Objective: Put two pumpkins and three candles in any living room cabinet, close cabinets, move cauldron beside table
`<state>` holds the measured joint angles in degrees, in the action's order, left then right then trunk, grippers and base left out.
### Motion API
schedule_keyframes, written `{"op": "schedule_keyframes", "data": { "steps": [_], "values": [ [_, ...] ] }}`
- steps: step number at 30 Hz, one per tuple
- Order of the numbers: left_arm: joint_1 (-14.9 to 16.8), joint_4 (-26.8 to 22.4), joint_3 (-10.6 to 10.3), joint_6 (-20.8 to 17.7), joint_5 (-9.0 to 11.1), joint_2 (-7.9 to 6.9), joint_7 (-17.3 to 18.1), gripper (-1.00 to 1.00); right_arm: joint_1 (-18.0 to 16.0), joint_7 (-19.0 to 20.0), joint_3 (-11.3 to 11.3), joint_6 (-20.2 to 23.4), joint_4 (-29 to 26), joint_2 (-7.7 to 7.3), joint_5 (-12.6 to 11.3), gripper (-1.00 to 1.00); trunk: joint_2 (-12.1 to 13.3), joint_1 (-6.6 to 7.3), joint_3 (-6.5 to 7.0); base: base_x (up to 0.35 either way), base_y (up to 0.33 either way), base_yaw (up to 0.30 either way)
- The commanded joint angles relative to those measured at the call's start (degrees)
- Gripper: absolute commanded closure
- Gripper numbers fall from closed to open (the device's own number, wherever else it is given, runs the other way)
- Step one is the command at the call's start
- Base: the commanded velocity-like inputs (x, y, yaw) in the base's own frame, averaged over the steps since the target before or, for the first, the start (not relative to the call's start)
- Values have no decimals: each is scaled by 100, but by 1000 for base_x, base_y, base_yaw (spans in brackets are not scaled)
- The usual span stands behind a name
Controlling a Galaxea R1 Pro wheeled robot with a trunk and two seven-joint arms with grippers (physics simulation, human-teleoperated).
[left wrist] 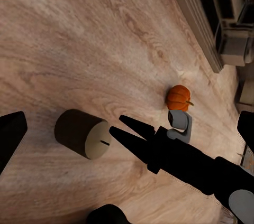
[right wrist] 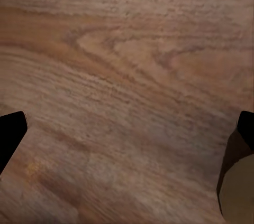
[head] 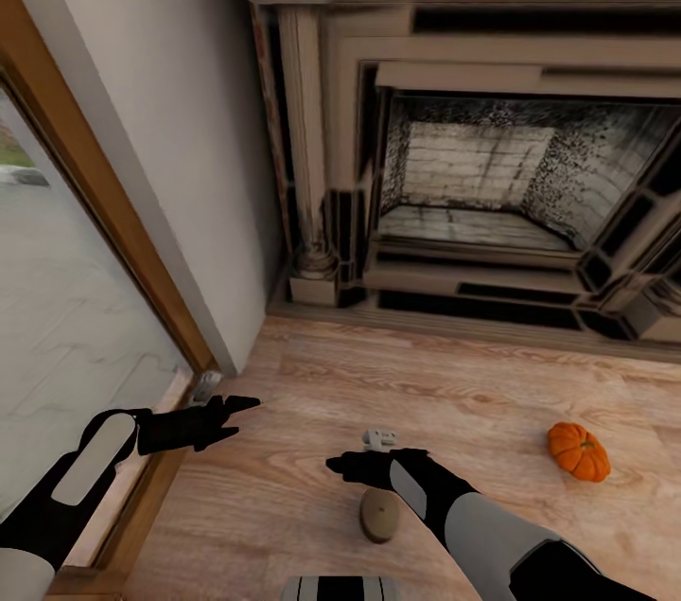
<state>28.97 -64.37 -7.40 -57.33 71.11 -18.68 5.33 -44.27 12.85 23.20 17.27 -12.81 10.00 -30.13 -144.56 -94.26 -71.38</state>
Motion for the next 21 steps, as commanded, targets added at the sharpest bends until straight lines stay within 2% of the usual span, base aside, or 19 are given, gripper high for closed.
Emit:
{"op": "schedule_keyframes", "data": {
  "steps": [1,21],
  "values": [
    [4,2,-7,-6,-53,-4,56,-100,-3,7,0,21,-2,0,-1,-100,-2,1,-4,0,0,139],
    [4,-151,-7,-6,-45,0,56,-100,-3,10,0,8,-7,0,-8,-100,-2,1,-4,0,0,11]
  ]
}}
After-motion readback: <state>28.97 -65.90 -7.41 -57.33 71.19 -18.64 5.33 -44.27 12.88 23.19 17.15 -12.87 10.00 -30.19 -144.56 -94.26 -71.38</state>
